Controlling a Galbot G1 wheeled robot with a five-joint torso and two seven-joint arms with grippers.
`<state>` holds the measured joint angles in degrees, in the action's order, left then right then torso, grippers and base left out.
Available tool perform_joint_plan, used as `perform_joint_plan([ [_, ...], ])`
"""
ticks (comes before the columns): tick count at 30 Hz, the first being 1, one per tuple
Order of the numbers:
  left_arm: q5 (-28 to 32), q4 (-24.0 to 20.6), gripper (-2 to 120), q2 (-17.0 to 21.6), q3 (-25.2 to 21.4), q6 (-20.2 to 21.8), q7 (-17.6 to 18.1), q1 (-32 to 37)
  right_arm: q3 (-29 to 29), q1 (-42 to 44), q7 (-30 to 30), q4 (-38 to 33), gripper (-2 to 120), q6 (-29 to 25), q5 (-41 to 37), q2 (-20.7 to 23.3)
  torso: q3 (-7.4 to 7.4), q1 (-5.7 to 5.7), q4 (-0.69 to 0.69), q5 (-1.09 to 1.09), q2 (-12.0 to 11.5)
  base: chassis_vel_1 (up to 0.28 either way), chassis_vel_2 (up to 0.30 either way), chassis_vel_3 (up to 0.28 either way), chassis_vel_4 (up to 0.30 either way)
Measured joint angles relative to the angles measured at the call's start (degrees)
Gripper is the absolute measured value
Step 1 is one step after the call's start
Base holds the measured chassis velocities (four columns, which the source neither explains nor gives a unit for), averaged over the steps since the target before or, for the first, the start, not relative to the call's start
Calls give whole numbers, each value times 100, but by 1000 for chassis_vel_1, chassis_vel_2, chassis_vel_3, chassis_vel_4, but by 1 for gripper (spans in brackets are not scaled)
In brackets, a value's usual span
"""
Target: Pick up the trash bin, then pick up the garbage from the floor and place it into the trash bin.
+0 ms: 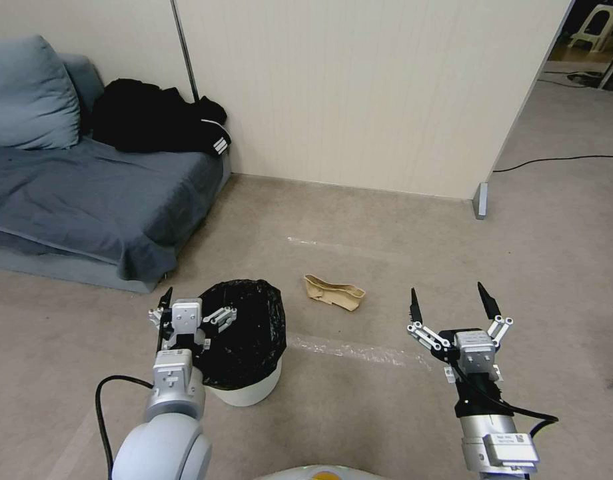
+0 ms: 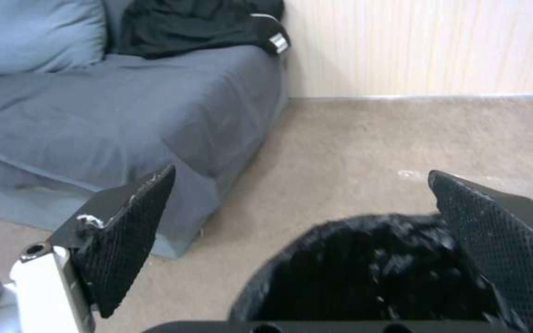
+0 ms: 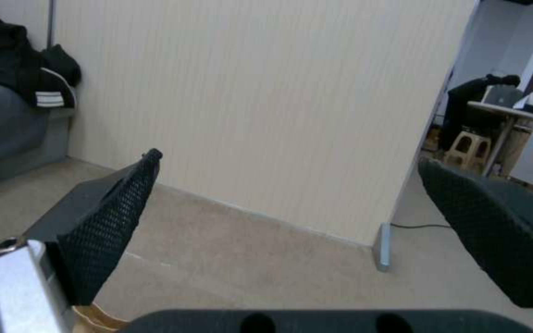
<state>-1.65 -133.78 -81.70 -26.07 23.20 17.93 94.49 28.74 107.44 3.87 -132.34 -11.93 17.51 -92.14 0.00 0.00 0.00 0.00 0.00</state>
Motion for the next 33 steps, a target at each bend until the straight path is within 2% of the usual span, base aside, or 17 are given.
perform_joint_plan([
  [7, 11, -6, 100, -189, -92, 108, 126, -13, 1, -37, 19, 7, 100, 89, 7, 0, 0, 0, 0, 0, 0, 0, 0, 0, 0],
  [10, 191, -45, 100, -175, -174, 374, 259, -40, 87, -213, 20, 13, 100, 381, -88, 0, 0, 0, 1, 0, 0, 0, 0, 0, 0],
  [11, 191, -45, 100, -175, -174, 374, 259, -40, 87, -213, 20, 13, 100, 381, -88, 0, 0, 0, 1, 0, 0, 0, 0, 0, 0],
  [15, 593, -45, 100, -169, -230, 878, 451, -114, 103, -242, 19, 14, 100, 433, -114, 0, 0, 0, 0, 0, 0, 0, 0, 0, 0],
  [27, 938, 262, 100, -256, -219, 1317, 643, -245, 131, -177, 7, -153, 100, 434, -148, 0, 1, 0, 1, 0, 0, 0, 0, 0, 0],
  [33, 1369, 479, 100, -186, -334, 1779, 661, -429, 152, -197, 2, -128, 100, 408, -157, 0, 0, 0, 0, 0, 0, 0, 0, 0, 0],
])
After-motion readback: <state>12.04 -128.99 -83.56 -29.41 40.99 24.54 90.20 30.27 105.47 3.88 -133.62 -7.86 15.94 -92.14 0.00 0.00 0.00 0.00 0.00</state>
